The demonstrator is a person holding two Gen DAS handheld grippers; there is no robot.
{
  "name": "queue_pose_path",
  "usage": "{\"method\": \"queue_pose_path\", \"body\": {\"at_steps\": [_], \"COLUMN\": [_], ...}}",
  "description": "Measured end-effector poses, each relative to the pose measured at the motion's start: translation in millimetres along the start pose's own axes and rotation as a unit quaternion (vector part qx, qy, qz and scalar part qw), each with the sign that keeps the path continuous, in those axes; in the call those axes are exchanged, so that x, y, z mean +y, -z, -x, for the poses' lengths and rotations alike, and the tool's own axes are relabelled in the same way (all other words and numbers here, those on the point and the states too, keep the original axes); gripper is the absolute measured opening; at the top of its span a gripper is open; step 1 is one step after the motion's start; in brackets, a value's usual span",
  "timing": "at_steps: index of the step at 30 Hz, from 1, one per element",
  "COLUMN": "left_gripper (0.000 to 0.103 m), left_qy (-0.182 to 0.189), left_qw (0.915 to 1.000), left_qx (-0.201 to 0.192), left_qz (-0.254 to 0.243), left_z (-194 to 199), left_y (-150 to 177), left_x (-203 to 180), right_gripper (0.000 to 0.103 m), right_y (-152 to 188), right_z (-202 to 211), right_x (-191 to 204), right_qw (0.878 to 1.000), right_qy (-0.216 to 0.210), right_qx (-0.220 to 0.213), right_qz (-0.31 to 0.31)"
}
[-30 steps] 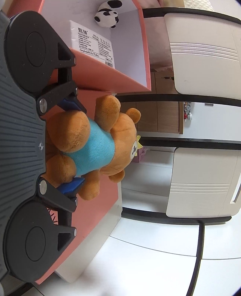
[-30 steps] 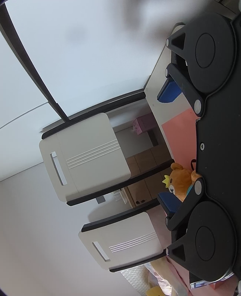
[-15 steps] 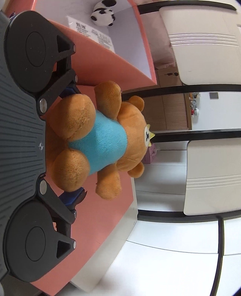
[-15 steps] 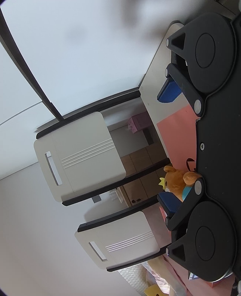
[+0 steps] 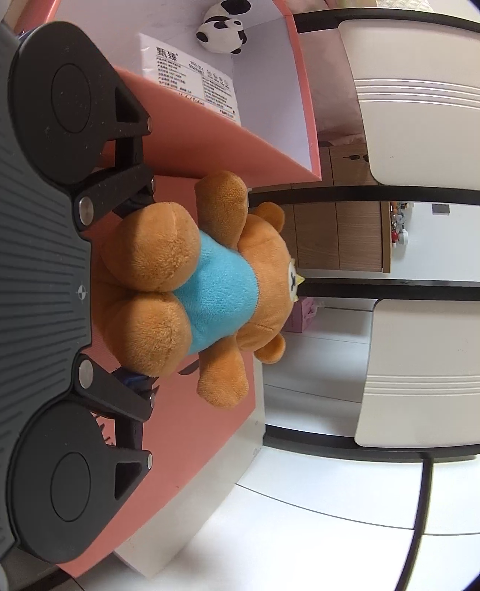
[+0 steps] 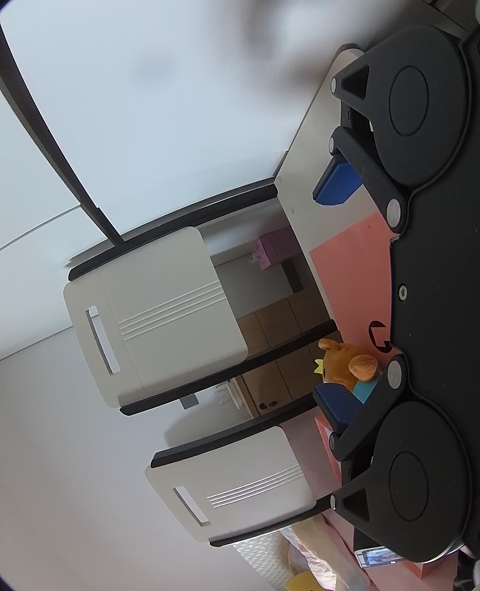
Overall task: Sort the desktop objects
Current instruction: 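Lift the teddy bear with the left gripper and carry it over the box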
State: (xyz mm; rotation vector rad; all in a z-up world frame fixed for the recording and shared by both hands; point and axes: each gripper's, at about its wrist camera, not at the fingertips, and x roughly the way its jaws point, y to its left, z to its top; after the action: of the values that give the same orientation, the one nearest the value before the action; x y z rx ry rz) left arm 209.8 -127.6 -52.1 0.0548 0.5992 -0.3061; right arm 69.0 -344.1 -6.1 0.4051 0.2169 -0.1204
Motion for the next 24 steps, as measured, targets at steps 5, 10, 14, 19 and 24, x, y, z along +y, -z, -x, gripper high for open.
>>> {"method": "queue_pose_path", "body": {"at_steps": [5, 10, 14, 19, 24], "left_gripper": [0.072, 0.072, 0.072, 0.072, 0.072], "left_qy": [0.007, 0.023, 0.031, 0.028, 0.020], "left_qw": [0.9997, 0.9986, 0.9975, 0.9965, 0.9960], "left_qx": [-0.020, -0.047, -0.063, -0.078, -0.086], "left_qz": [0.009, 0.011, 0.014, 0.010, 0.011], "left_z": [14.9, 32.7, 45.3, 59.7, 69.0], "left_y": [-6.9, -14.5, -20.7, -24.7, -26.8], "left_x": [5.2, 7.8, 11.1, 17.9, 28.4], "right_gripper": [0.102, 0.102, 0.102, 0.102, 0.102], "right_y": [1.3, 3.0, 4.3, 6.6, 9.2], "right_z": [-0.9, -4.1, -4.4, -4.6, -5.8], "right_x": [5.9, 10.9, 15.3, 20.6, 27.3], "right_qw": [1.000, 1.000, 1.000, 0.999, 0.999], "right_qy": [0.001, -0.002, -0.002, -0.001, -0.003], "right_qx": [0.000, 0.003, 0.003, 0.003, 0.005], "right_qz": [0.014, 0.020, 0.025, 0.032, 0.042]}}
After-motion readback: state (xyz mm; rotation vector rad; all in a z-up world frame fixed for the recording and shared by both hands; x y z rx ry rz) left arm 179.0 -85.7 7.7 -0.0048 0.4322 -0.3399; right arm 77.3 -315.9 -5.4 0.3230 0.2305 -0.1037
